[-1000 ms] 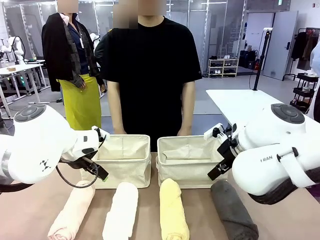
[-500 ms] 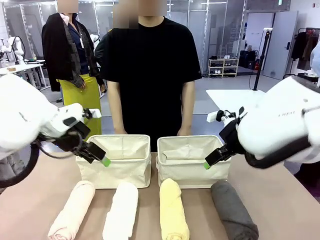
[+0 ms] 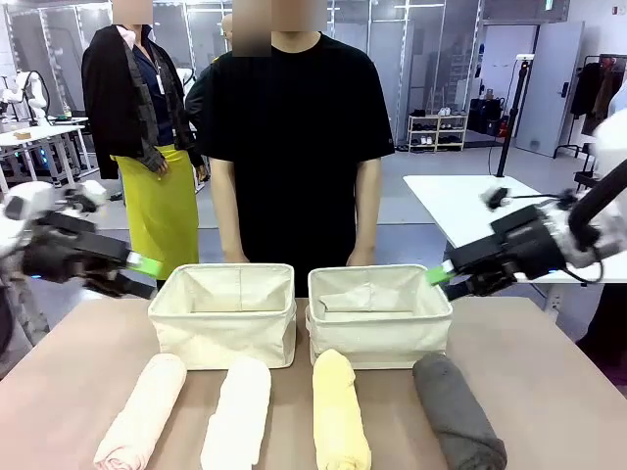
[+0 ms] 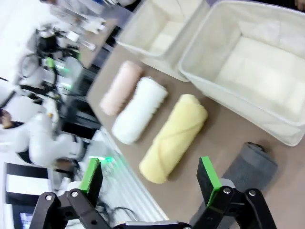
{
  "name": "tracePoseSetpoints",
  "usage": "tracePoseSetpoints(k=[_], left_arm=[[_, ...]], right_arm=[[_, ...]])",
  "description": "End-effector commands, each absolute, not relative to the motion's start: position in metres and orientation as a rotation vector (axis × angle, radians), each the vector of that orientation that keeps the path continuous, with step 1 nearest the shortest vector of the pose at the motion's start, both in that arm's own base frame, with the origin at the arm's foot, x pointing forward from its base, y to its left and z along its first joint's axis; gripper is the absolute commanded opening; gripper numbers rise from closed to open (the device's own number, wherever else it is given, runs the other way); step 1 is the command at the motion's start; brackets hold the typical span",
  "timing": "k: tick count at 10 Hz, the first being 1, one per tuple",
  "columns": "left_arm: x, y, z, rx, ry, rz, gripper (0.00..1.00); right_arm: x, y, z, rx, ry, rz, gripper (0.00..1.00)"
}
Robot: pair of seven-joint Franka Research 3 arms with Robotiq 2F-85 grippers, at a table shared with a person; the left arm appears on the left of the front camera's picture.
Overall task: Divide the towels into two baskets.
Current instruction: Pick up one hotel-folded towel and place it in the Fabric basket indicated by the person.
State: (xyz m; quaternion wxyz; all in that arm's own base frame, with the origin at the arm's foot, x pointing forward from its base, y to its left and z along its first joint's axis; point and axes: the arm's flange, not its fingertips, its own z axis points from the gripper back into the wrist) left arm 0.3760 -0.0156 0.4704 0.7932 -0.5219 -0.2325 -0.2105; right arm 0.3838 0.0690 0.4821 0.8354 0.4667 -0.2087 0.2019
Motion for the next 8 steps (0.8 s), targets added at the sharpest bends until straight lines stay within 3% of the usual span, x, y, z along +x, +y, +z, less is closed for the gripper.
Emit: tracePoseSetpoints(k=[1, 4, 8], left_arm=[[0.350, 0.046, 0.462, -1.226, -0.551, -0.370, 1.00], [0.300, 0.136, 0.459, -1.218, -0.732, -0.310, 1.00], [0.240, 0.227, 0.452, -1.098, -0.923, -0.067, 1.00]], right_arm=[[0.376, 0.004, 0.469, 1.180, -0.464, 0.271, 1.00], [0.345, -0.109, 0.457, 1.186, -0.486, -0.002, 1.00], [0.279, -0.242, 0.444, 1.166, -0.716, -0.366, 1.00]])
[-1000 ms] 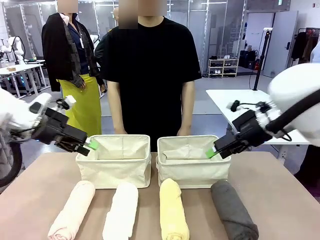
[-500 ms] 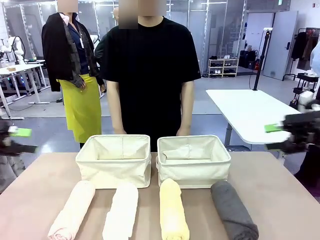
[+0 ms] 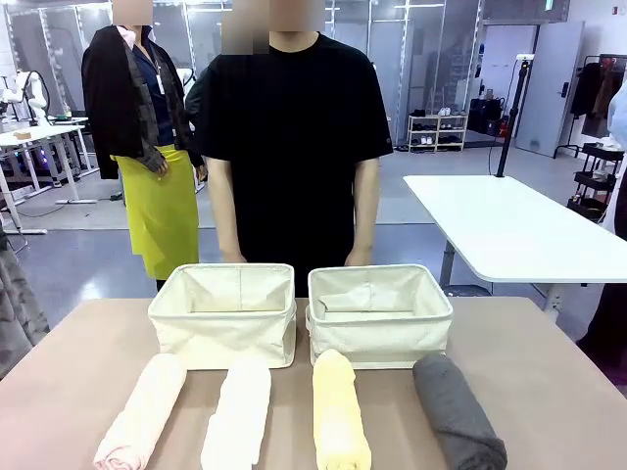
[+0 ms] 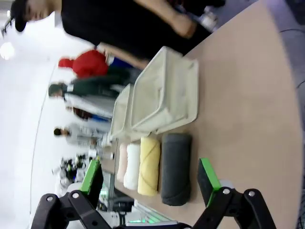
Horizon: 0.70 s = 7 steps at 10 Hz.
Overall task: Divide the towels into two baskets.
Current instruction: Pick up one hotel-folded towel and place it in the Fabric basket indicated by the person.
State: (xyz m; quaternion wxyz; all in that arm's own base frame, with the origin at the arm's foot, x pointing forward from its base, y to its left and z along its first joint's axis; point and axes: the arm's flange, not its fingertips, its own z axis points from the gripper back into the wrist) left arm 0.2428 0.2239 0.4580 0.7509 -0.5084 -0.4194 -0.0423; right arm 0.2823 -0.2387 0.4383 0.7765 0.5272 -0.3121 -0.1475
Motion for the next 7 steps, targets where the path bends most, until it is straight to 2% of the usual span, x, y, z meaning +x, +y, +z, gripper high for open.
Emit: tracePoseSetpoints(k=[1, 7], left_arm=[[0.232, 0.234, 0.450, -1.074, -0.944, -0.020, 1.00], [0.226, 0.245, 0.451, -1.079, -0.949, -0.007, 1.00]], right_arm=[[0.266, -0.255, 0.446, 1.159, -0.763, -0.402, 1.00], [0.257, -0.270, 0.442, 1.126, -0.757, -0.411, 1.00]])
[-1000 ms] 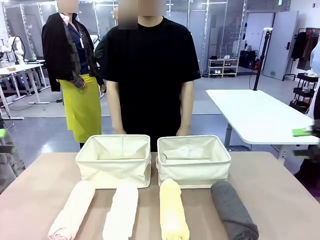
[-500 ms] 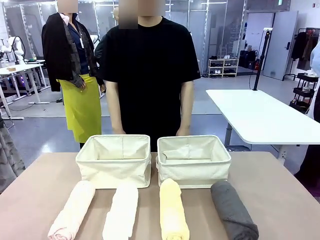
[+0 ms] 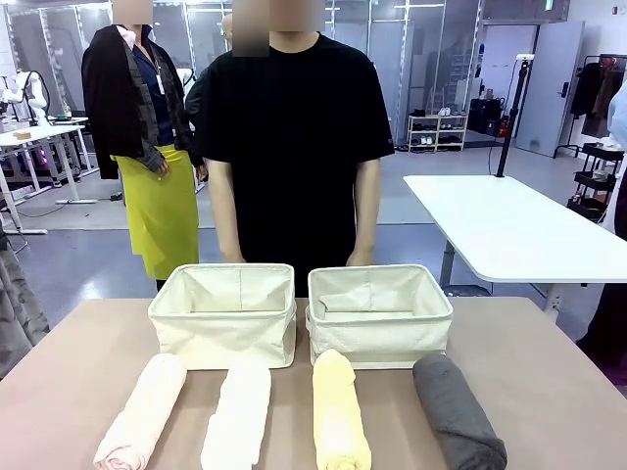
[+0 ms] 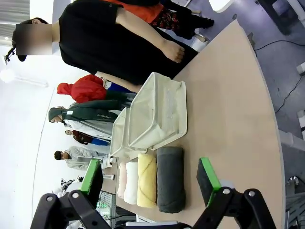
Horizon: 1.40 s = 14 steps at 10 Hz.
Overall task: Divide the towels into two baskets.
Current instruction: Pick up one hotel-folded towel and place it in the Fabric basket indicated by the person.
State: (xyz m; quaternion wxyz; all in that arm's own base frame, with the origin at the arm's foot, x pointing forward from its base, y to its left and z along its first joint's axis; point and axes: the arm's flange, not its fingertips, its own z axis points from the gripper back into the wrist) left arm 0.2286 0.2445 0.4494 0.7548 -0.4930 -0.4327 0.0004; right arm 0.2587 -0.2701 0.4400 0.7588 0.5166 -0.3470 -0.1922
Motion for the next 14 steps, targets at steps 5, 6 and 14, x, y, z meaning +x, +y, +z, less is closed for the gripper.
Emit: tracePoseSetpoints(k=[5, 6, 14], left_arm=[[0.2263, 0.2445, 0.4511, -1.079, -0.949, -0.007, 1.00], [0.2263, 0.2445, 0.4511, -1.079, -0.949, -0.007, 1.00], [0.2263, 0.2445, 0.4511, -1.079, -0.949, -0.007, 1.00]], right_arm=[[0.2575, -0.2697, 0.4416, 1.126, -0.757, -0.411, 1.00], [0.2575, -0.2697, 0.4416, 1.126, -0.757, -0.411, 1.00], [0.2575, -0.2697, 0.4416, 1.126, -0.757, -0.411, 1.00]])
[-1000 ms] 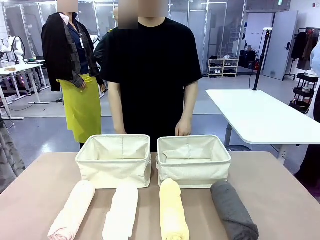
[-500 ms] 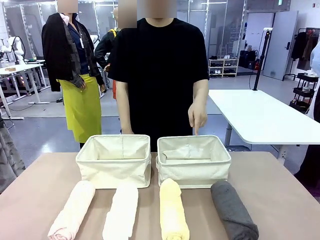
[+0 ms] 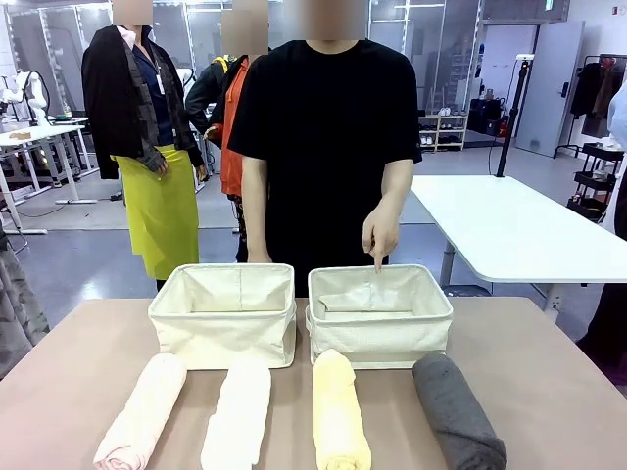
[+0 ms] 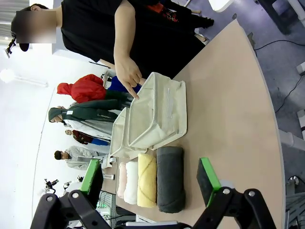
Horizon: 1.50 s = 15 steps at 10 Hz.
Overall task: Divide the towels into two baskets.
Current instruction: Pick up one hotel-folded towel and place it in the Fabric basket indicated by the person.
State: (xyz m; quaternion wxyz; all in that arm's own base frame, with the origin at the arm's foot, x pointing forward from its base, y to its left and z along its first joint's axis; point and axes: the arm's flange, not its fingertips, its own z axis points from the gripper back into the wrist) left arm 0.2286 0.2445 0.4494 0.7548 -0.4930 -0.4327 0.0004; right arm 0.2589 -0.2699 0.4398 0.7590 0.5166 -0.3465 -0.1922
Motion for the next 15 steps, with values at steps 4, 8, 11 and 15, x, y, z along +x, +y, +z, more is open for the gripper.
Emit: tracePoseSetpoints(k=[4, 8, 11, 15], left_arm=[[0.226, 0.245, 0.451, -1.079, -0.949, -0.007, 1.00], [0.226, 0.245, 0.451, -1.079, -0.949, -0.007, 1.00], [0.226, 0.245, 0.451, -1.079, -0.949, -0.007, 1.00], [0.226, 0.245, 0.451, -1.079, -0.949, -0.007, 1.00]], right_arm=[[0.259, -0.270, 0.440, 1.125, -0.755, -0.419, 1.00], [0.287, -0.205, 0.464, 1.002, -0.585, -0.213, 1.00], [0.317, -0.112, 0.458, 0.841, -0.396, -0.056, 1.00], [0.337, -0.020, 0.440, 0.606, -0.267, 0.082, 1.00]])
